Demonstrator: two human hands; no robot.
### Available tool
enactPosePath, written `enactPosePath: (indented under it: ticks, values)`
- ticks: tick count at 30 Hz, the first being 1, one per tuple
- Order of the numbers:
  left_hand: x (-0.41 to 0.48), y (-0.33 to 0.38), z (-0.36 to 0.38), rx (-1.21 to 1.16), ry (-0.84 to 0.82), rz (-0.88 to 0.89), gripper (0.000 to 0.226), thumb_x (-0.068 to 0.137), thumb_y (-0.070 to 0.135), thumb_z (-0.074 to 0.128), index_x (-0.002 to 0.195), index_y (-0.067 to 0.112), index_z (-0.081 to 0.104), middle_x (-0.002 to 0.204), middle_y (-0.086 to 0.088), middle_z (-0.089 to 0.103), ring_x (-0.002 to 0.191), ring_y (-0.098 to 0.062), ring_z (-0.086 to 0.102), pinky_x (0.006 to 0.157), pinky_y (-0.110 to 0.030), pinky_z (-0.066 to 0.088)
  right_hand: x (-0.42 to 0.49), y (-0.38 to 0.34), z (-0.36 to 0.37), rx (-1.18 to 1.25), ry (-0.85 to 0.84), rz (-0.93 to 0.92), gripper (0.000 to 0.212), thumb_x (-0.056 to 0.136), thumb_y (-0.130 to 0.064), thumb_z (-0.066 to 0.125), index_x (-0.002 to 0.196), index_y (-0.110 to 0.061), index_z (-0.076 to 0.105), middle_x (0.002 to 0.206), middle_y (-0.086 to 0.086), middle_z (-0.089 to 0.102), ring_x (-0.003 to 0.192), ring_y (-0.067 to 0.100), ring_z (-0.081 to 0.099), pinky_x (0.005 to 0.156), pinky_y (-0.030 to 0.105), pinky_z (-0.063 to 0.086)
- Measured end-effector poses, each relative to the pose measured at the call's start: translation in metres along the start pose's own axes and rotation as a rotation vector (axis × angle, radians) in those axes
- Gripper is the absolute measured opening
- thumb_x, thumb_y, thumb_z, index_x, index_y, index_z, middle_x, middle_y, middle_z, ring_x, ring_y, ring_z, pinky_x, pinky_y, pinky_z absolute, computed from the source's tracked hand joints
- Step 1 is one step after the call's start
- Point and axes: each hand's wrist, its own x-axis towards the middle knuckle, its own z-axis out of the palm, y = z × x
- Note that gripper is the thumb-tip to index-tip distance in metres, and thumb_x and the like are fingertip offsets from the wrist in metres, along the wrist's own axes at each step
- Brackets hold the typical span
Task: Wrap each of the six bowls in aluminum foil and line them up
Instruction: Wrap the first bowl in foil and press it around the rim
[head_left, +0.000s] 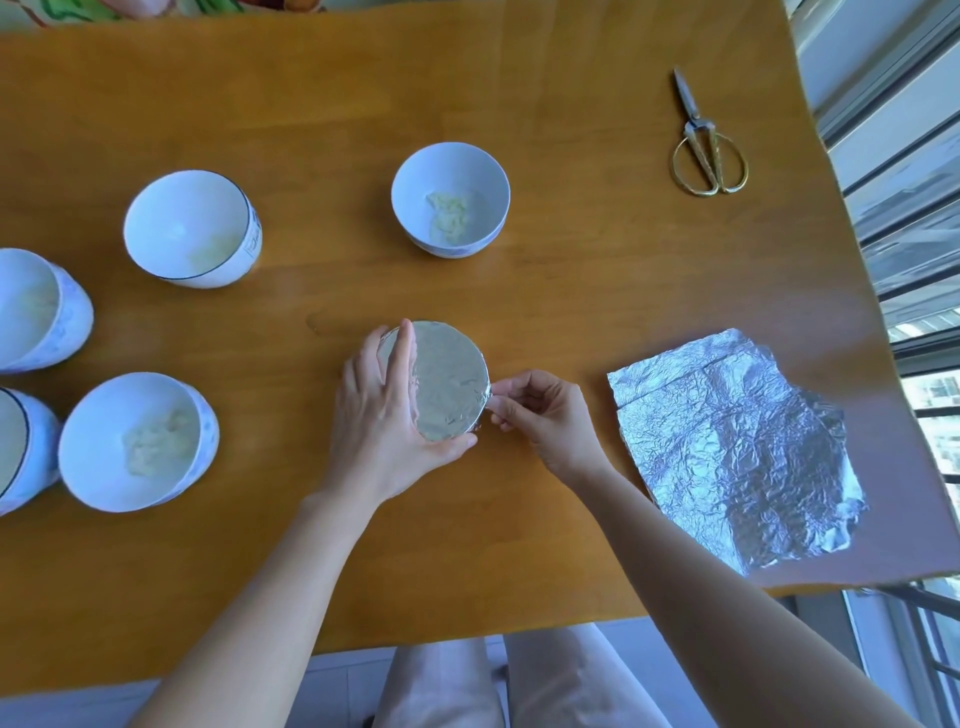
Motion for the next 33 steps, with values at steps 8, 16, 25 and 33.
enactPosePath:
  ticks: [8,16,25,33]
  values:
    - [-0.001,0.001,-0.002,0.010,-0.022,-0.009,0.132,0.054,0.084,0.052,0.157,0.012,0.012,0.152,-0.015,0.027,0.131,-0.033,0.036,0.108,-0.042,0.034,0.009,-0.004,-0.012,-0.086,-0.130,0.031,0.009,0.085,-0.004,0.074,0.087,-0.014,0.073,0.081,0.000,0.074,0.077,0.013,0.065,0.078,0.026,0.052]
    - [-0.001,0.003,-0.003,-0.007,-0.027,-0.034,0.137,0.053,0.085,0.051,0.157,0.006,0.009,0.153,-0.015,0.027,0.130,-0.031,0.035,0.108,-0.041,0.032,0.030,-0.022,-0.019,-0.122,-0.259,0.056,0.029,0.078,0.000,0.080,0.100,-0.014,0.066,0.077,0.008,0.073,0.071,0.018,0.065,0.073,0.029,0.054]
    - [0.001,-0.007,-0.008,-0.058,-0.104,0.011,0.143,0.048,0.078,0.067,0.157,0.009,0.004,0.153,-0.011,0.024,0.134,-0.029,0.032,0.109,-0.042,0.034,0.014,-0.008,-0.013,-0.102,-0.186,-0.041,0.024,0.075,0.001,0.081,0.095,-0.006,0.070,0.110,0.010,0.073,0.105,0.023,0.069,0.095,0.038,0.054]
    - [0.004,-0.015,-0.020,0.085,-0.241,0.105,0.150,0.051,0.081,0.070,0.157,0.014,-0.013,0.166,0.002,-0.005,0.152,-0.015,-0.010,0.124,-0.039,-0.003,0.012,-0.009,-0.016,-0.142,-0.177,-0.015,0.028,0.085,-0.002,0.074,0.110,-0.009,0.066,0.102,0.010,0.075,0.096,0.023,0.072,0.094,0.037,0.055]
